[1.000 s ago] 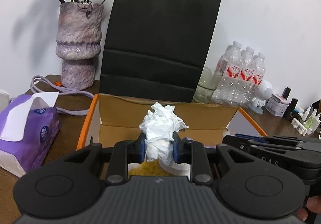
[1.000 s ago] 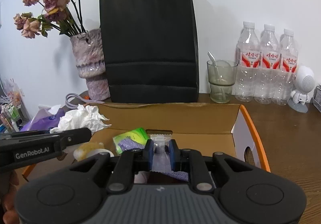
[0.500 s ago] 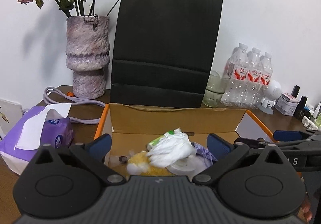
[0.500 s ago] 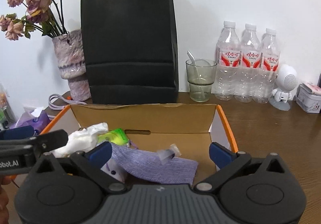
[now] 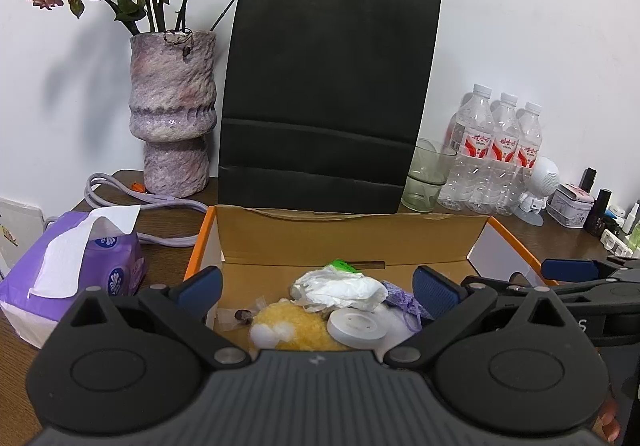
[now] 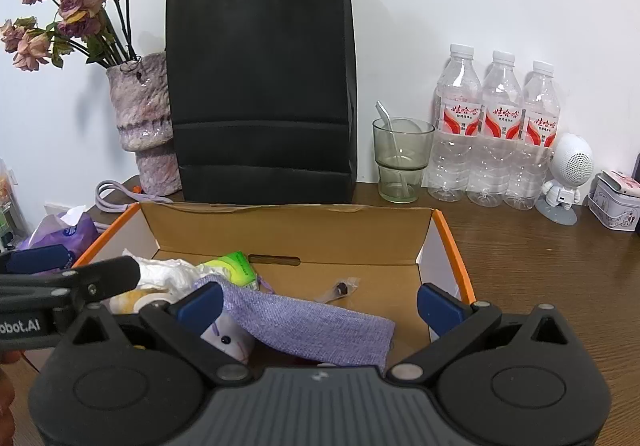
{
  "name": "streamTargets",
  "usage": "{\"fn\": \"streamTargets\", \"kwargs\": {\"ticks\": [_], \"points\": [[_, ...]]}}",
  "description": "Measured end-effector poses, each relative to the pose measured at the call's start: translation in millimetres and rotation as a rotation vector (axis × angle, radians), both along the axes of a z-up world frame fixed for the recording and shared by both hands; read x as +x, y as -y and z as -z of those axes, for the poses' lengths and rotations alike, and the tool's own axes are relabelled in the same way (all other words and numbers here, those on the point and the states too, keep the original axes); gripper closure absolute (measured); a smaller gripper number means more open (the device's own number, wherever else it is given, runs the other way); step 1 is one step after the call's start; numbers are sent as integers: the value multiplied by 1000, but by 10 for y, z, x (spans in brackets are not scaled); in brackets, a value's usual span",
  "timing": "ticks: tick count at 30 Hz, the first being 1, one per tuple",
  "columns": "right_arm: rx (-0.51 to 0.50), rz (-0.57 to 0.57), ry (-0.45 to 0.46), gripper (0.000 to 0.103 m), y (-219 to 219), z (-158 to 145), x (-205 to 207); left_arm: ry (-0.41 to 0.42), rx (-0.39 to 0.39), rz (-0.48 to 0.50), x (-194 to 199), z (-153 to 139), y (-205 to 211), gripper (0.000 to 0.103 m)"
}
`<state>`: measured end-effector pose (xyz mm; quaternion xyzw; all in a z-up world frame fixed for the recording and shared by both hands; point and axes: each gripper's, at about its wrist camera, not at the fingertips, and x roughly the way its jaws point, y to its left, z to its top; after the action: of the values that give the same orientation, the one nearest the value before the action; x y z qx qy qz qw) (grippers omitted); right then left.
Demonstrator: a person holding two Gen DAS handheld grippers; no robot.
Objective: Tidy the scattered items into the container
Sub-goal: 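Carry tissue and clear bag into box and open both tools, then close left tool on black candy wrapper while right tool closes on white cap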
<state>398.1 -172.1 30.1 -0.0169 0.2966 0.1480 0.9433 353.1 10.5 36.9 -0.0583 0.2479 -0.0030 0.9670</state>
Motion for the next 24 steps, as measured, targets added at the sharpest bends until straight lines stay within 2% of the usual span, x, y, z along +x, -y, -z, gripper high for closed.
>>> {"fn": "streamTargets", "kwargs": {"ticks": [7, 15, 24], "points": [[3, 6, 20, 0, 30, -56, -69, 26, -8, 8, -107, -83, 32, 0], [2, 30, 32, 0, 153, -130, -302, 63, -23, 15, -399, -199, 48, 0], [-25, 71, 23, 0, 314, -124, -643, 41, 16, 15, -762, -162, -6, 0]]}}
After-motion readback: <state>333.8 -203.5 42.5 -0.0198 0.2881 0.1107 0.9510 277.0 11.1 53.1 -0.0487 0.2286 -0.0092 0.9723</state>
